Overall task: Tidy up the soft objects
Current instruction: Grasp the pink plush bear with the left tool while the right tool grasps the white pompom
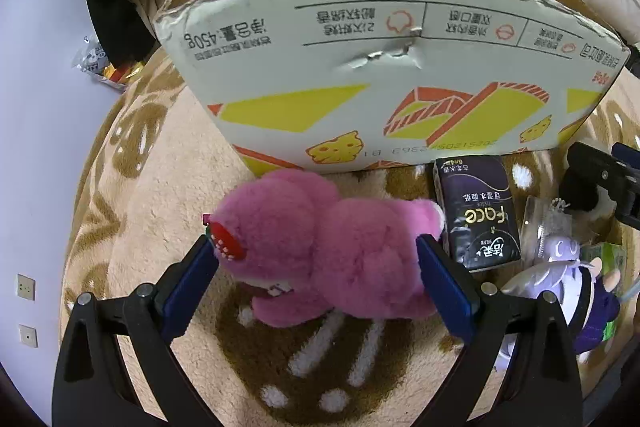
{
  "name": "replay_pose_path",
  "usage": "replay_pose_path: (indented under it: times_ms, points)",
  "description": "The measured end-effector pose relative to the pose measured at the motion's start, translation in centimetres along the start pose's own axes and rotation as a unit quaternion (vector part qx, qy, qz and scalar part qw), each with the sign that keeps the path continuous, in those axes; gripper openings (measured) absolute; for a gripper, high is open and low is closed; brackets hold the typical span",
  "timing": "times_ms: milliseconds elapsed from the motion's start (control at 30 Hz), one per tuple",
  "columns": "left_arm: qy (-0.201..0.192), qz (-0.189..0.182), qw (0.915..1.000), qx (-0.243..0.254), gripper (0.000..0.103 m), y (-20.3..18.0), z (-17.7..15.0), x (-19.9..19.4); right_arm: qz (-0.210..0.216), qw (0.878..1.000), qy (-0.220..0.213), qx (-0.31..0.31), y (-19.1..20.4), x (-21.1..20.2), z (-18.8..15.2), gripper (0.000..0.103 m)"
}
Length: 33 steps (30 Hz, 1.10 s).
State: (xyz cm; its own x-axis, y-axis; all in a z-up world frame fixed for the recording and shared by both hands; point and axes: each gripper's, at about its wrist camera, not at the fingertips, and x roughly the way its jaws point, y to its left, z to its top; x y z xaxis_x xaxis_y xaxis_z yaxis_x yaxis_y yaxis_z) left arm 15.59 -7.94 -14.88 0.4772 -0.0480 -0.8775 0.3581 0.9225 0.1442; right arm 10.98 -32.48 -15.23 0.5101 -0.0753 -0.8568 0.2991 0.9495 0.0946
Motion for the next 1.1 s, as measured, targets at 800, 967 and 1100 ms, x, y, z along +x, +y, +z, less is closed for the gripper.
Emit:
replay_pose_path:
  times_ms: [800,967,1100]
  points:
    - [0.036,-0.052,0.9966,-0.053,0.103,1.7,-0.3,1.9,0.025,0.998,0.050,-0.004,-0.1,2.6,-0.3,0.094]
    - [0.035,-0.052,0.9966,-0.054,0.103,1.6,-0.2,2.1,0.023,0.998,0.051,-0.006,0.1,2.7,-0.4,0.094]
    - [0.037,-0.060,0.9959,-0.056,0.101,2.3,0.1,2.7,0.025,0.998,0.050,-0.005,0.0,2.7,-0.4,0.092]
